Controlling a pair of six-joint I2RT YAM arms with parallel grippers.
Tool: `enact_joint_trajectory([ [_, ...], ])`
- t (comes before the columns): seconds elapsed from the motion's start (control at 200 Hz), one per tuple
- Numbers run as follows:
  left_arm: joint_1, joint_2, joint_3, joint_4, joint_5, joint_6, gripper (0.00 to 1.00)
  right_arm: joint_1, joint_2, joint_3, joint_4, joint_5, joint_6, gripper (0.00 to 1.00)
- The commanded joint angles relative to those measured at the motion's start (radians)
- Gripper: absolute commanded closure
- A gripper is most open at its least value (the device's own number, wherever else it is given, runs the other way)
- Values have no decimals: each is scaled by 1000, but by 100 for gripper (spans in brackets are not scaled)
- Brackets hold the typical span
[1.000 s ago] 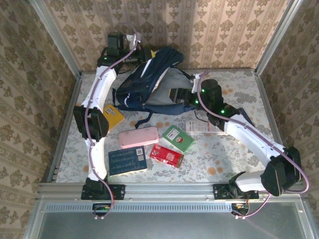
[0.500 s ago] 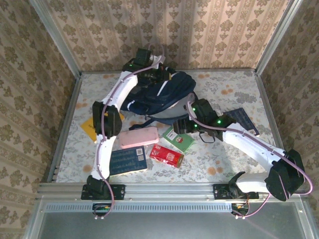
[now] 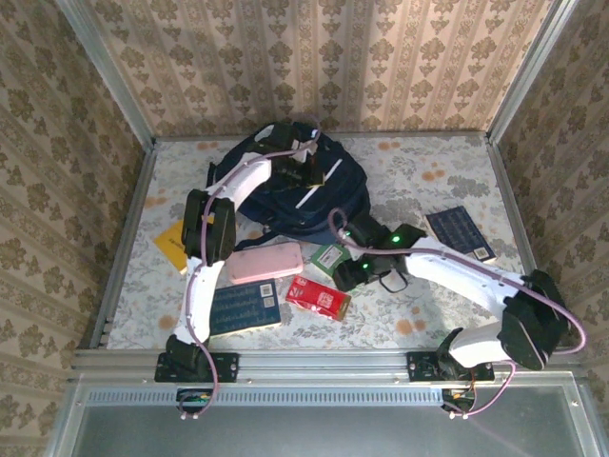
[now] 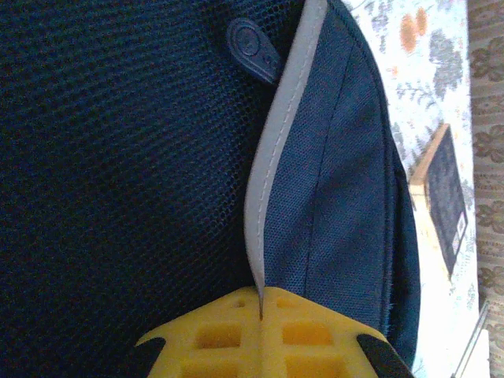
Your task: Pack books, pencil case, and school supplies into a backpack
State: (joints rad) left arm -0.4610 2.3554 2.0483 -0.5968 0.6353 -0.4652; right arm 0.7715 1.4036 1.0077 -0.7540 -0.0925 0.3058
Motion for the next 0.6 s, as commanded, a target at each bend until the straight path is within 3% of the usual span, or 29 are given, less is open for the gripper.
enact_joint_trajectory([
  [0.0,15,-75,-9,25,-32,-37,100,120,72,63,-95,206,-89,27],
  [0.18,31,-24,37,3,-12,-72,100,293,77,19,-38,425,-132,22],
  [0.315,24,-49,-51,69,-1,-122,100,423,88,20,-28,522,-199,22],
  [0.44,11,-61,-57,37,-4,-99,100,514,87,-29,26,487,-311,29],
  [0.595,11,-70,-99,57,0,-125,100,546,104,-88,62,393,-423,27],
])
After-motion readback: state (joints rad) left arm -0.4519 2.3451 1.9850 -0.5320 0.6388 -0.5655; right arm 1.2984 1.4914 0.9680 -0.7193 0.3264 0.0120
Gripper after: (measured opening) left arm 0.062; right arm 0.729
